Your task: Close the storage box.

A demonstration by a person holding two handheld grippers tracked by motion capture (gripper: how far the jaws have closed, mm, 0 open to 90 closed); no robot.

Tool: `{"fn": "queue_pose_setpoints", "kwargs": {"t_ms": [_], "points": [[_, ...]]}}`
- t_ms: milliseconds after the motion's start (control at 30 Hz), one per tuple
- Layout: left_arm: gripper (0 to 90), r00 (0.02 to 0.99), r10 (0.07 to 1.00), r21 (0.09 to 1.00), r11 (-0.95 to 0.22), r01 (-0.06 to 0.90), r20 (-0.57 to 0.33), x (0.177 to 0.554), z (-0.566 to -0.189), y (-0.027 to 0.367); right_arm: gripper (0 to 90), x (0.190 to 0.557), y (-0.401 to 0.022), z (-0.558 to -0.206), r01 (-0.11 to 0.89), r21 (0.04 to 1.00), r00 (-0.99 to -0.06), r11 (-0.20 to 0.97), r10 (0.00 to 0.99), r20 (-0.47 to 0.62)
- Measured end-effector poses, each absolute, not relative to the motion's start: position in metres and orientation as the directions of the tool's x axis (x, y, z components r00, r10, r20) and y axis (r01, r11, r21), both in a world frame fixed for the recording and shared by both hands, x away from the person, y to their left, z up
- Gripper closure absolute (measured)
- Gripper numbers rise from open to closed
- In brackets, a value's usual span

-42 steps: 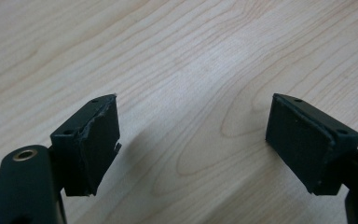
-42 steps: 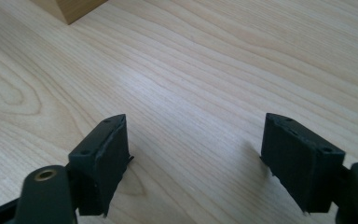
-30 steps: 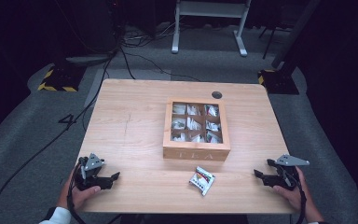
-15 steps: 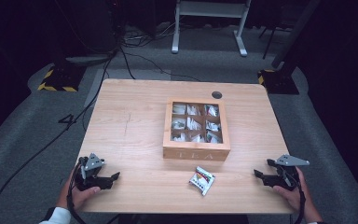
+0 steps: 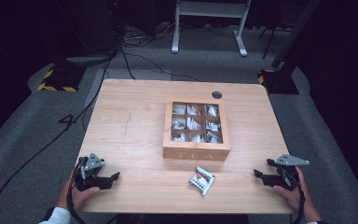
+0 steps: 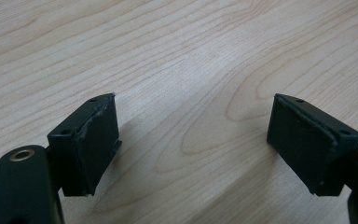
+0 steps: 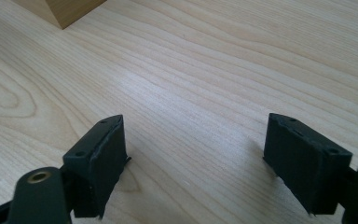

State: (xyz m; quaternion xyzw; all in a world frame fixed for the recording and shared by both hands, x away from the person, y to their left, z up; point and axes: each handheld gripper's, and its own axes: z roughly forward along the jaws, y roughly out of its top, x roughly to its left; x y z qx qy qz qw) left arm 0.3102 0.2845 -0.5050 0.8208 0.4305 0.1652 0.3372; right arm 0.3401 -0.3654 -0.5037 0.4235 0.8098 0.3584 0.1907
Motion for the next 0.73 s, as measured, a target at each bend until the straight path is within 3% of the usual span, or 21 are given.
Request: {"fn": "queue_pose_setpoints", "kwargs": {"t_ms": [733], "points": [[16.0, 0.587, 0.81, 0.69, -0.414, 0.594, -0.019, 0.312, -0.5046, 0.2853, 21.1, 0.3402, -0.3653, -0.5038, 0.549, 0.742, -0.568, 0.384, 0.823, -0.005]]}}
